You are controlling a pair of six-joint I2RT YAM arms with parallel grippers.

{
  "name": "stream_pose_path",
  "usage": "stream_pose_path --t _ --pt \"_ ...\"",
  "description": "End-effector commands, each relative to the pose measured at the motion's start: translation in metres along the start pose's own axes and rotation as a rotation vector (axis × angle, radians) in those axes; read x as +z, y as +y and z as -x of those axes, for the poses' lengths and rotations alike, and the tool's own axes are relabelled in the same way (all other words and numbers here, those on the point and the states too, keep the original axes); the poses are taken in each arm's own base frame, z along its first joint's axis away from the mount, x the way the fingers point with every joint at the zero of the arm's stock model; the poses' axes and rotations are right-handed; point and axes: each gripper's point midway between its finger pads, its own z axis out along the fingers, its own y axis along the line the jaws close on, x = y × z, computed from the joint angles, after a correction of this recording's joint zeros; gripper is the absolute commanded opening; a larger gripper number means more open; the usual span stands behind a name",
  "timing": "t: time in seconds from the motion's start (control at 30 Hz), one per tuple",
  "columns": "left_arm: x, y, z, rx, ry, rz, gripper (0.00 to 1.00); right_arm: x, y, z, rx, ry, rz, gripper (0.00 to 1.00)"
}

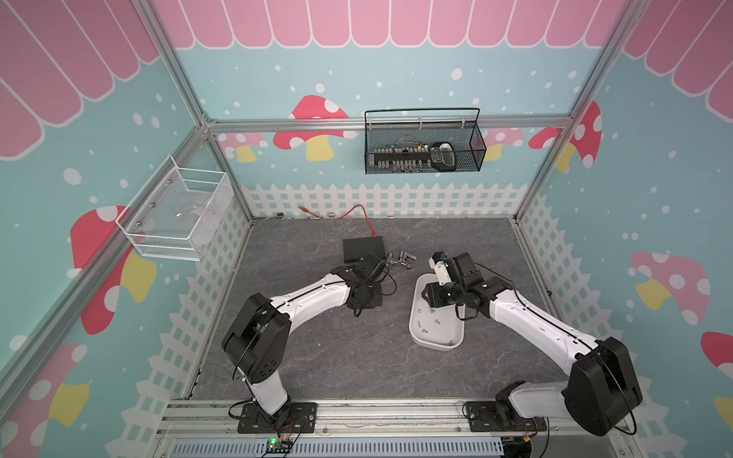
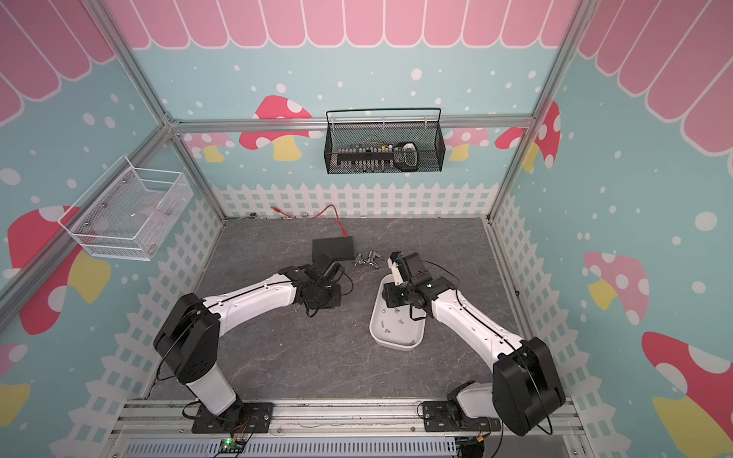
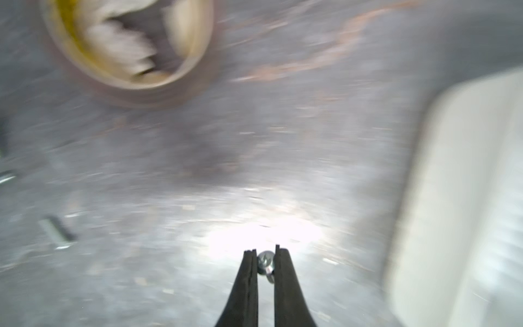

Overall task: Put the screws on the desktop into the storage box
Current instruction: Pick up the screw from the center of the board, then place the screw in the storage box.

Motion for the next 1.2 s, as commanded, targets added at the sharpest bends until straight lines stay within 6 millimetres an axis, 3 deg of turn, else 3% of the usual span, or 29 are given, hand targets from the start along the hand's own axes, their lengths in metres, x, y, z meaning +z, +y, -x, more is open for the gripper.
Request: stream_pose_path --t 0.0,0.13,0.23,0.33,0.37,0.43,0.47,0.5,0.57,0.67,0.77,0.9,1.0,1.07,1.17 --pt "-0.028 -0.067 0.0 0.04 -0.022 -0.162 0.0 -0.015 -0.018 0.019 0.105 -0.085 -0.004 0.49" --pt "-0.025 -0.124 -0.018 0.125 0.011 -0.235 0.0 -0.032 -0.059 0.029 0.243 -0.148 -0.043 0.49" --pt "-0.016 -0.154 -0.031 0.172 0.038 -0.261 0.0 -0.043 -0.082 0.03 0.302 -0.183 -0.085 0.49" --pt "-0.001 -0.17 -0.043 0.209 0.069 -0.266 0.0 -0.047 -0.091 0.028 0.319 -0.2 -0.109 0.49" --pt "0.003 -0.172 -0.044 0.212 0.073 -0.267 0.04 -0.047 -0.092 0.027 0.317 -0.2 -0.113 0.49" --pt "0.003 -0.173 -0.039 0.215 0.046 -0.25 0.37 -0.045 -0.091 0.024 0.31 -0.193 -0.109 0.51" --pt "0.0 -0.171 -0.033 0.209 0.017 -0.236 0.47 -0.043 -0.09 0.024 0.306 -0.191 -0.102 0.52" --pt "-0.006 -0.169 -0.025 0.207 -0.015 -0.226 0.55 -0.043 -0.087 0.025 0.3 -0.193 -0.084 0.52" --pt "-0.02 -0.161 -0.01 0.189 -0.07 -0.21 0.61 -0.041 -0.079 0.03 0.289 -0.188 -0.031 0.53" --pt "-0.033 -0.121 0.008 0.123 -0.12 -0.155 0.61 -0.034 -0.062 0.034 0.265 -0.151 0.036 0.53" --pt "-0.044 -0.049 0.018 0.006 -0.159 -0.057 0.6 -0.025 -0.037 0.035 0.195 -0.109 0.079 0.53" --pt "-0.05 0.063 0.005 -0.181 -0.149 0.069 0.54 -0.012 -0.009 0.029 0.125 -0.06 0.107 0.53" --pt "-0.054 0.124 -0.009 -0.296 -0.161 0.147 0.51 -0.006 0.002 0.026 0.1 -0.042 0.114 0.53" --pt "-0.05 0.148 -0.016 -0.339 -0.147 0.185 0.49 -0.002 0.006 0.025 0.093 -0.033 0.12 0.52" --pt "-0.039 0.168 -0.021 -0.364 -0.118 0.243 0.49 0.001 0.011 0.024 0.075 -0.021 0.121 0.52"
